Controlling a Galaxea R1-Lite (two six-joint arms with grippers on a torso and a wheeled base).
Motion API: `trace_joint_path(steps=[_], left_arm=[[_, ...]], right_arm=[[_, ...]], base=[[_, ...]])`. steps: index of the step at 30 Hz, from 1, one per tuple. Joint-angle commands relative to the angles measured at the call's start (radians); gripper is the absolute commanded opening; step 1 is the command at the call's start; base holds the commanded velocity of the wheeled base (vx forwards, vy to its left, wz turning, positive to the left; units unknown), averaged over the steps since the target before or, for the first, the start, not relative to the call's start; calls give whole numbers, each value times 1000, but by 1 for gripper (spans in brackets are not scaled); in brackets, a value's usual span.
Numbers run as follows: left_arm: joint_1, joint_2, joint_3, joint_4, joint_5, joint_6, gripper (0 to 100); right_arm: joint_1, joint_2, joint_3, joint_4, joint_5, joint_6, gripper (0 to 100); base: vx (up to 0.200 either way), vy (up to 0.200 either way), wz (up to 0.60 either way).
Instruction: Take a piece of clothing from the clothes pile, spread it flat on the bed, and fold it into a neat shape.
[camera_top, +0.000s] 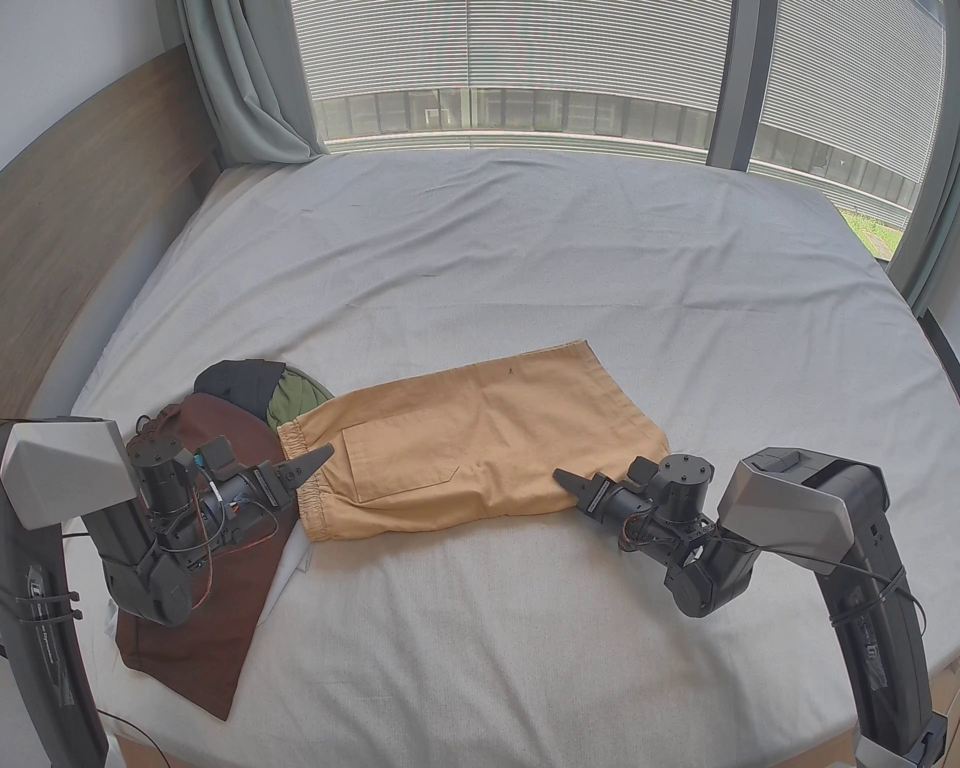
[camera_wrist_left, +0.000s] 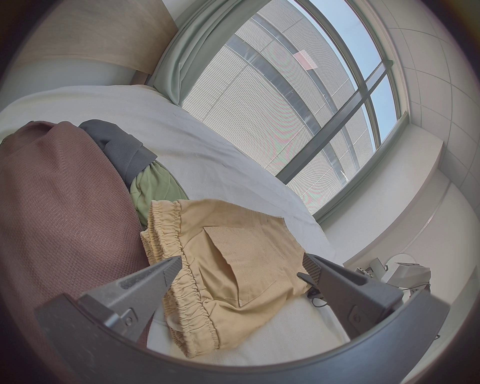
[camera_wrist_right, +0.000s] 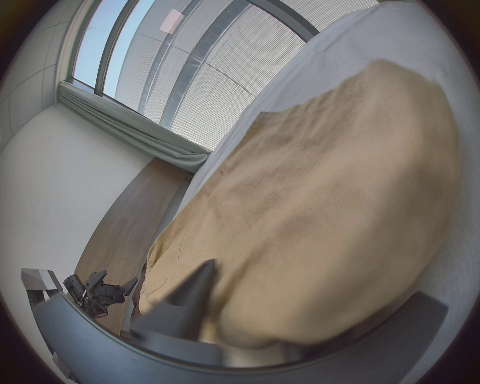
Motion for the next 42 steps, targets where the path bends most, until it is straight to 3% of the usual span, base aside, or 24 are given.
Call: trace_joint_path(steps=[1,18,28,42], left_arm=[[-1,10,0,0,1,2,100],[1,7,14,-2,-68,8,100],[-4,-19,23,-2,-71,6,100],[-13,-49,35,0,-66,-1,100]], right_arm=[[0,8,1,-8,2,-1,0],[0,-55,150,-41,1,-5,0],[5,-109,353,-161,-1,-7,0],[30,-256,673,-163,-73,-39,0]], base=[[0,0,0],[0,0,0],[0,0,0],[0,0,0]])
